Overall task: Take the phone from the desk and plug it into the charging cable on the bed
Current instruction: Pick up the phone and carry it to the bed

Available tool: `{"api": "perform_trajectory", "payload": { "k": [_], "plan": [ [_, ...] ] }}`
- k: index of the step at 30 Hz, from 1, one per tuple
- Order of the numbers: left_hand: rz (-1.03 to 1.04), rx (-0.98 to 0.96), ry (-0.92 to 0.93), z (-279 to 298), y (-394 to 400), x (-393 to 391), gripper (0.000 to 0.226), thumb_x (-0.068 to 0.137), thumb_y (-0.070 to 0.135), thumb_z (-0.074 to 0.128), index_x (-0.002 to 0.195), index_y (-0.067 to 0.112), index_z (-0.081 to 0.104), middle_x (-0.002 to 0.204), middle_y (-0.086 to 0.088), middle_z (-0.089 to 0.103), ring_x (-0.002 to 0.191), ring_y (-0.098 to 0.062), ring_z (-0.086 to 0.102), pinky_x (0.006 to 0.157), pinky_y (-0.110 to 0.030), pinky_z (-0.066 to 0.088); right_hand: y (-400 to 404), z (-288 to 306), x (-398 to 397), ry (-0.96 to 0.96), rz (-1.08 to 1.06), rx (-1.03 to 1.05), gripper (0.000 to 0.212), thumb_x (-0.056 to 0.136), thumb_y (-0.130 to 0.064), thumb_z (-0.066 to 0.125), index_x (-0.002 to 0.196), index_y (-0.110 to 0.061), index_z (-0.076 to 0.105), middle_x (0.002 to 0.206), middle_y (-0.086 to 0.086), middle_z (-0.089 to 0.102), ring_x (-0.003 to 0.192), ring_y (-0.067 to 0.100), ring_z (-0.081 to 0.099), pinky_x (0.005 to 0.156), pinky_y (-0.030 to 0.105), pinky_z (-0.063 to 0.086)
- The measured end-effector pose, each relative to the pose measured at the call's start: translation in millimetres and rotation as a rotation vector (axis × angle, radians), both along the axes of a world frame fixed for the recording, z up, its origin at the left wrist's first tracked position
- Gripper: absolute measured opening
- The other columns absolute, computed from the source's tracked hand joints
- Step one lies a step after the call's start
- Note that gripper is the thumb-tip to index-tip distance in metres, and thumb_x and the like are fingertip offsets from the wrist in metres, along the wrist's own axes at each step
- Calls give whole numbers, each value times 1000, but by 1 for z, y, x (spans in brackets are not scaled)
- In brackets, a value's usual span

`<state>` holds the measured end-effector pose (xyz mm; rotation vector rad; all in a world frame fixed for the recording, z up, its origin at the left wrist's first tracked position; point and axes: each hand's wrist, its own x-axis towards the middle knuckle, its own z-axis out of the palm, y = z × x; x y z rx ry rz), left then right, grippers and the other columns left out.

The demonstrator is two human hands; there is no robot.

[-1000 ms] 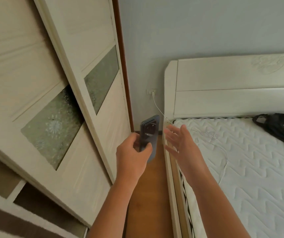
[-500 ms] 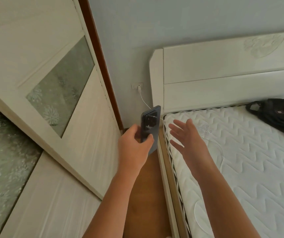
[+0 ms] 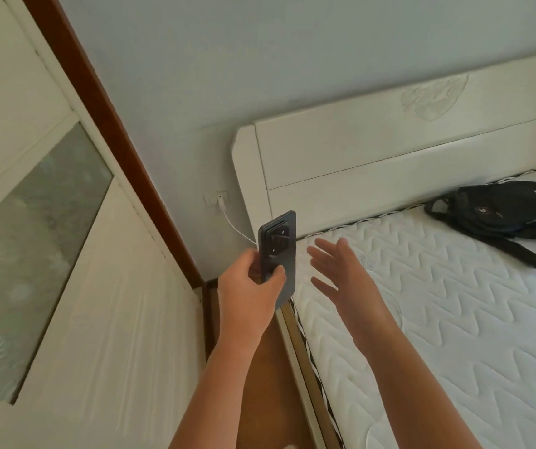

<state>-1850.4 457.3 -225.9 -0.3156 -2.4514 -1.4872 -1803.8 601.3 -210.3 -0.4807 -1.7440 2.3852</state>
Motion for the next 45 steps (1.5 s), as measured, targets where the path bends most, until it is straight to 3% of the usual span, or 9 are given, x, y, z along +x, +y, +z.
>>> {"api": "perform_trajectory", "payload": {
  "k": [5,7,12,17,26,31,37,45],
  "plan": [
    [-194,43,-103,-19,52,-36,17,82,30,74,97,29,66,86,19,69,83,-4,66,74,-29,60,41,-15,-8,-87,-176,58,47,96,-56,31,129,-32,53,124,-14,59,122,9,52,96,27,41],
    [-290,39,-139,-24,76,-47,15,82,31,74,92,34,63,86,19,68,83,-8,66,78,-34,60,58,-18,-10,-115,-266,61,46,95,-57,31,128,-33,53,124,-14,58,122,10,51,98,29,41],
    [-522,25,-184,-39,128,-61,16,81,36,73,86,42,59,83,28,66,88,10,61,67,-13,53,89,-31,-4,-189,-482,77,52,94,-60,31,131,-31,53,130,-12,58,122,9,51,104,36,41],
    [-748,23,-271,-55,166,-48,17,81,34,73,95,28,65,86,16,71,86,5,64,68,-15,54,102,-47,23,-251,-668,9,53,94,-60,33,132,-28,53,133,-7,57,123,12,51,107,42,40],
    [-1163,4,-380,-56,244,34,16,80,30,76,90,33,65,84,19,71,79,10,65,55,-3,47,109,-32,129,-343,-1095,-13,56,96,-58,28,135,-25,50,136,-7,54,125,15,51,109,41,38],
    [-1394,-1,-422,-47,262,97,15,77,34,76,90,30,70,81,20,74,79,3,69,57,-8,51,102,-21,196,-351,-1296,-6,56,97,-56,27,137,-23,48,139,-5,53,127,16,49,110,42,35],
    [-1510,11,-452,-35,264,152,12,77,31,75,88,30,71,81,18,75,78,-2,71,59,-14,54,99,-18,256,-269,-1365,4,55,95,-58,30,133,-25,52,134,-6,57,121,12,53,107,39,37],
    [-1432,53,-457,-13,254,198,12,79,26,75,90,31,73,83,16,76,80,-2,72,60,-11,52,112,-17,296,-204,-1224,14,53,95,-59,28,132,-29,53,131,-11,58,120,10,54,96,29,40]
  ]
}}
